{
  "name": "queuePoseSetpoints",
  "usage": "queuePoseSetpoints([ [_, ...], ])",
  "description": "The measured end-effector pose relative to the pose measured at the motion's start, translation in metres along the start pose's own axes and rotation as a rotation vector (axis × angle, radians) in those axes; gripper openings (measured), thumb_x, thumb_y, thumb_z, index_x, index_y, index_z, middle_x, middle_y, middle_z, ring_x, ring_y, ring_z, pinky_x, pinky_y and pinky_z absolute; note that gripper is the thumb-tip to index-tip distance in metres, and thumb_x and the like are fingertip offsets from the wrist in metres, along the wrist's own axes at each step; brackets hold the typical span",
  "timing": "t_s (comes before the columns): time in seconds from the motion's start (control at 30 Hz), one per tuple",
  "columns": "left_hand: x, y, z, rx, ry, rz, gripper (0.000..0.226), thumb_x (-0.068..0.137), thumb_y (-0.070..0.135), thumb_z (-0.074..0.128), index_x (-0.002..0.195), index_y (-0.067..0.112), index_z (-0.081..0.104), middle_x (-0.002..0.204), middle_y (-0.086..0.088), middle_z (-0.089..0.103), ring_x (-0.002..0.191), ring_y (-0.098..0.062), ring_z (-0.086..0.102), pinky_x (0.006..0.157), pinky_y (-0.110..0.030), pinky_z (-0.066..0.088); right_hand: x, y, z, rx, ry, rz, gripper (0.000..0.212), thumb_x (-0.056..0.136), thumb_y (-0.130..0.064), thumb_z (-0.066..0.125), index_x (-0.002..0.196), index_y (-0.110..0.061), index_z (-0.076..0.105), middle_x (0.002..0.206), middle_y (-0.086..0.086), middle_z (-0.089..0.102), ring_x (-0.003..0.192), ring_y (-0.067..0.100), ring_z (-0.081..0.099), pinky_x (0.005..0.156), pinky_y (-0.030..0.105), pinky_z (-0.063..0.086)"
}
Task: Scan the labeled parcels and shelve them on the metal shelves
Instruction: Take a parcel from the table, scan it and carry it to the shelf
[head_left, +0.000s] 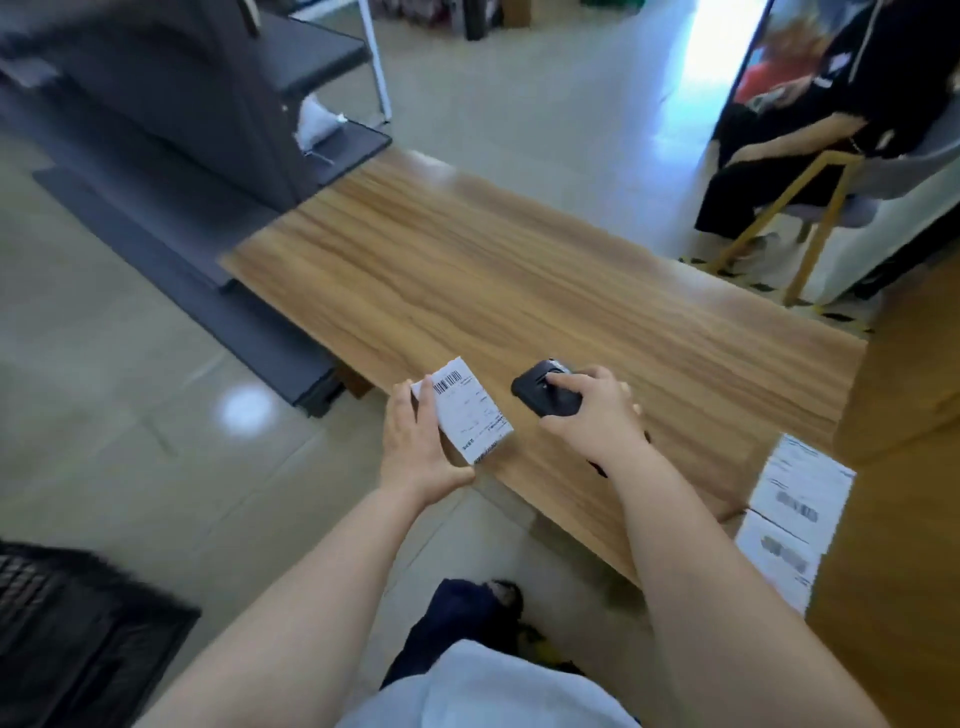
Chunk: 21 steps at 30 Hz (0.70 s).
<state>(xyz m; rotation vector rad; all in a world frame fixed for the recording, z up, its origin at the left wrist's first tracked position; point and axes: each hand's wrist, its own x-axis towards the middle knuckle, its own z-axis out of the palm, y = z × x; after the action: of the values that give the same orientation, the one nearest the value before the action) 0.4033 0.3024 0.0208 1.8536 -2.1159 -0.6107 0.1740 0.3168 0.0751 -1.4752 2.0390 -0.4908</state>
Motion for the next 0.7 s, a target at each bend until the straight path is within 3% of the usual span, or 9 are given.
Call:
queuePoseSetpoints([
  [0.17, -0.057, -0.085, -0.066, 0.169, 0.126, -0.287, 0.136, 0.054, 0.053, 0.083, 0.155, 0.021, -0.002, 0.153, -0.001, -0.002, 0.146, -0.025, 0.000, 0.114, -0.042, 0.035, -0.014, -0.108, 0.070, -0.131, -0.250, -0.361, 0.056, 0.079, -0.040, 0.069, 0.133, -0.045, 0.054, 0.131, -0.005, 0.046, 0.120, 0.026, 0.038, 0.098, 0.038, 0.030],
  [0.3, -0.103, -0.147, -0.116, 0.403, 0.150, -0.426, 0.130, 0.065, 0.051, 0.079, 0.157, 0.010, -0.003, 0.157, -0.017, 0.003, 0.149, -0.036, -0.005, 0.122, -0.043, 0.013, -0.037, -0.189, 0.116, -0.473, -0.293, -0.639, 0.052, 0.083, -0.045, 0.065, 0.133, -0.042, 0.051, 0.127, 0.002, 0.042, 0.115, 0.031, 0.037, 0.095, 0.045, 0.032],
  [0.47, -0.141, -0.215, -0.162, 0.575, 0.159, -0.552, 0.123, 0.071, 0.045, 0.074, 0.158, 0.005, -0.003, 0.161, -0.026, 0.002, 0.151, -0.043, -0.003, 0.121, -0.055, 0.007, -0.061, -0.264, 0.170, -0.436, -0.460, -0.762, 0.057, 0.083, -0.045, 0.065, 0.138, -0.044, 0.048, 0.140, 0.002, 0.040, 0.123, 0.032, 0.037, 0.100, 0.048, 0.032],
  [0.7, -0.140, -0.325, -0.233, 0.687, 0.210, -0.767, 0.121, 0.076, 0.056, 0.067, 0.156, 0.006, -0.009, 0.161, -0.024, -0.002, 0.151, -0.041, -0.006, 0.116, -0.069, -0.002, -0.064, -0.399, 0.249, -0.402, -0.537, -0.860, 0.055, 0.080, -0.040, 0.067, 0.132, -0.048, 0.052, 0.132, -0.001, 0.044, 0.122, 0.029, 0.039, 0.099, 0.045, 0.035],
])
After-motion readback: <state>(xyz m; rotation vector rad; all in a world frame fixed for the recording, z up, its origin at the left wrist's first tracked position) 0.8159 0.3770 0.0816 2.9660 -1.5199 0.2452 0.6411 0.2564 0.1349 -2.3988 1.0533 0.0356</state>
